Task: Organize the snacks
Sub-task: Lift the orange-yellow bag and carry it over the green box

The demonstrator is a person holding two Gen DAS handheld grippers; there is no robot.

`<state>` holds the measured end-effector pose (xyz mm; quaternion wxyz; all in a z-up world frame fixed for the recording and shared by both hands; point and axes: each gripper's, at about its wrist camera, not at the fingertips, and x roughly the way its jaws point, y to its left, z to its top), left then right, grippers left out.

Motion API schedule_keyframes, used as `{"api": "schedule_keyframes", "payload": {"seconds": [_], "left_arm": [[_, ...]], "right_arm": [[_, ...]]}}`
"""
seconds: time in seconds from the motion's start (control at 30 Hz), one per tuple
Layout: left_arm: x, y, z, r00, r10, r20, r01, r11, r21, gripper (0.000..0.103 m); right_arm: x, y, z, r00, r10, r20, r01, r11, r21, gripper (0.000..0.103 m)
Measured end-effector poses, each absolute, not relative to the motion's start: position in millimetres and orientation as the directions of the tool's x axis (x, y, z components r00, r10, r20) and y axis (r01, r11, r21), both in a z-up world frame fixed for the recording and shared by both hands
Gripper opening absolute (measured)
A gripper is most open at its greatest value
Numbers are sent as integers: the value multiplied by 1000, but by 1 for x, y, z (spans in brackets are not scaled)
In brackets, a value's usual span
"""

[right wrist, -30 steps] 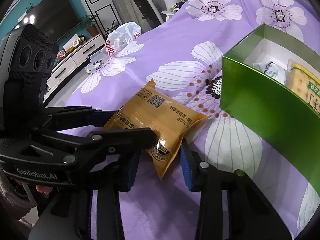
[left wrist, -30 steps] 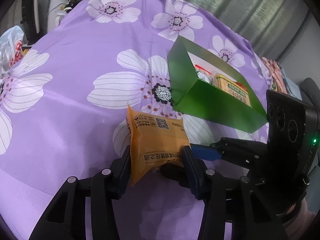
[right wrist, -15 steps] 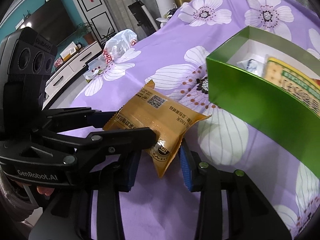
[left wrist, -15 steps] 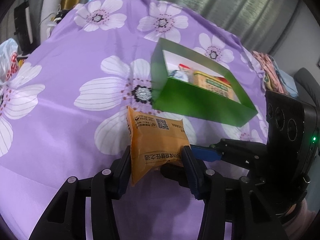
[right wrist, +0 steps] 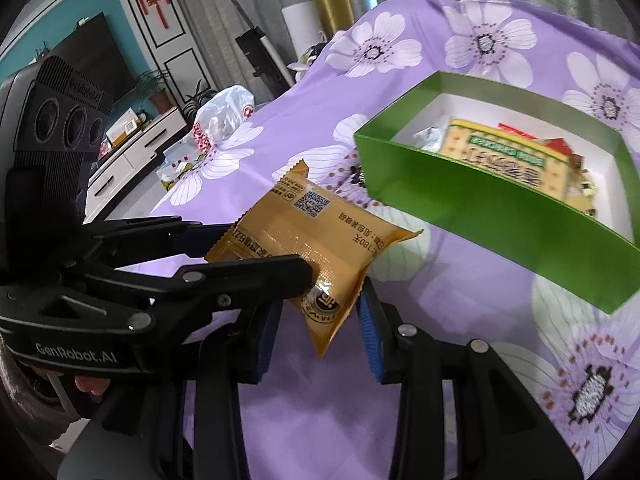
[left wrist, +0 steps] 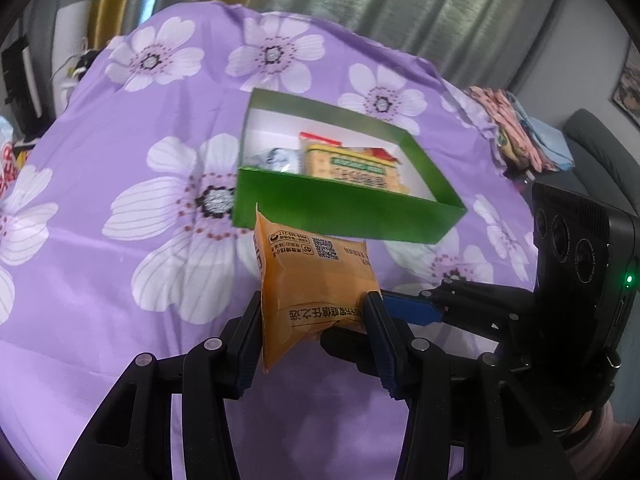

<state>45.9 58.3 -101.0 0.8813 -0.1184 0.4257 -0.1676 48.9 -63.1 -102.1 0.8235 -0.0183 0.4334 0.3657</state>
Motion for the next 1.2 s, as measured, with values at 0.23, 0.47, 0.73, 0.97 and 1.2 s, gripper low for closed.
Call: {"api": "schedule_keyframes", "payload": {"seconds": [0.23, 0.47, 0.73, 0.97, 1.2], "left_arm": [[44, 41, -88, 590, -402, -700, 226, 915, -335, 49], [45, 22, -74, 597, -410, -690, 266, 912, -312, 49], [50, -3, -61, 600, -419, -682, 315, 907, -280, 49], [55, -22, -53, 602, -429, -674, 349, 900, -261, 49], [66, -34, -44, 602, -439, -667, 375, 893, -249, 49]], "right_arm": [[45, -81, -90, 399, 584, -707, -600, 749, 280, 38], [40, -99, -79, 444, 580, -683, -584, 765, 271, 38], [39, -123, -69, 494, 571, -656, -550, 789, 273, 38], [42, -139, -62, 533, 558, -636, -524, 808, 270, 38], [46, -151, -54, 562, 547, -621, -508, 820, 263, 38]]}}
